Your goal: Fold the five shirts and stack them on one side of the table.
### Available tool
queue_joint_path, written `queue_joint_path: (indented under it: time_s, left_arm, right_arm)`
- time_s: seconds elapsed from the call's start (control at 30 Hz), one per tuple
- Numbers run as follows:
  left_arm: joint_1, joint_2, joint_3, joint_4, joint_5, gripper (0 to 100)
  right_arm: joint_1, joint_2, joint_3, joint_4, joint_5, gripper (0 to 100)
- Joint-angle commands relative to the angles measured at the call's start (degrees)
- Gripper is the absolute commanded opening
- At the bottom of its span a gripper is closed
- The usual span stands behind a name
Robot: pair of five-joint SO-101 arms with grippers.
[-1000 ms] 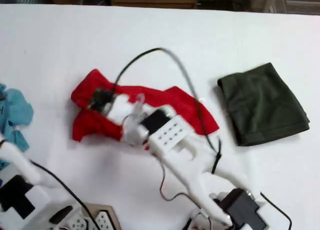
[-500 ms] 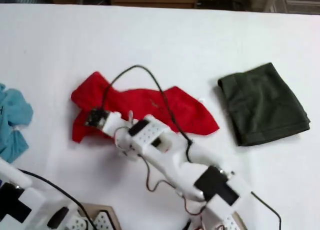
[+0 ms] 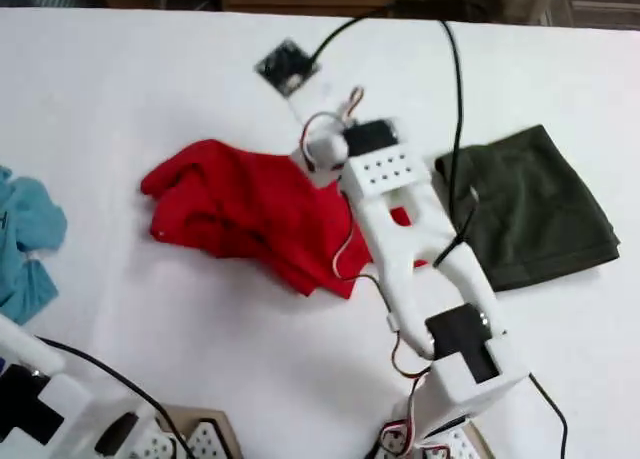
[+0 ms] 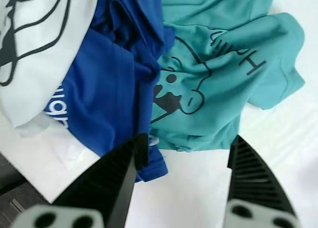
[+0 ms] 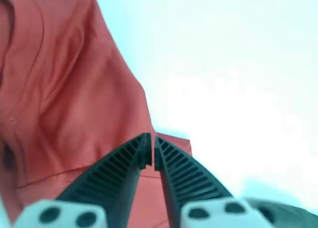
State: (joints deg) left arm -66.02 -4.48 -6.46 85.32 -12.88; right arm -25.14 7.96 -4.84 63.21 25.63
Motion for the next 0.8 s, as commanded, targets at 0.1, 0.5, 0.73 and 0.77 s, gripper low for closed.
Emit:
queue_joint_path:
  time_s: [0.1, 0.5, 0.73, 0.77]
  left_arm:
    - [7.6, -0.4, 2.9, -0.1, -0.4, 28]
    - [10.3, -0.7, 5.8, -4.9, -0.5, 28]
    - [8.4, -0.4, 5.8, -4.9, -0.7, 28]
    - [8.4, -0.4, 5.9, -4.9, -0.7, 28]
  right_arm:
    - [-5.2, 0.4, -3.3, 7.4, -0.2, 2.4]
    - [-23.0, 3.9, 7.9, 4.9, 4.4, 19.0]
    - [-17.9, 14.4, 3.6, 0.5, 4.5, 16.6]
    - [-17.2, 15.2, 1.8, 1.0, 4.5, 16.6]
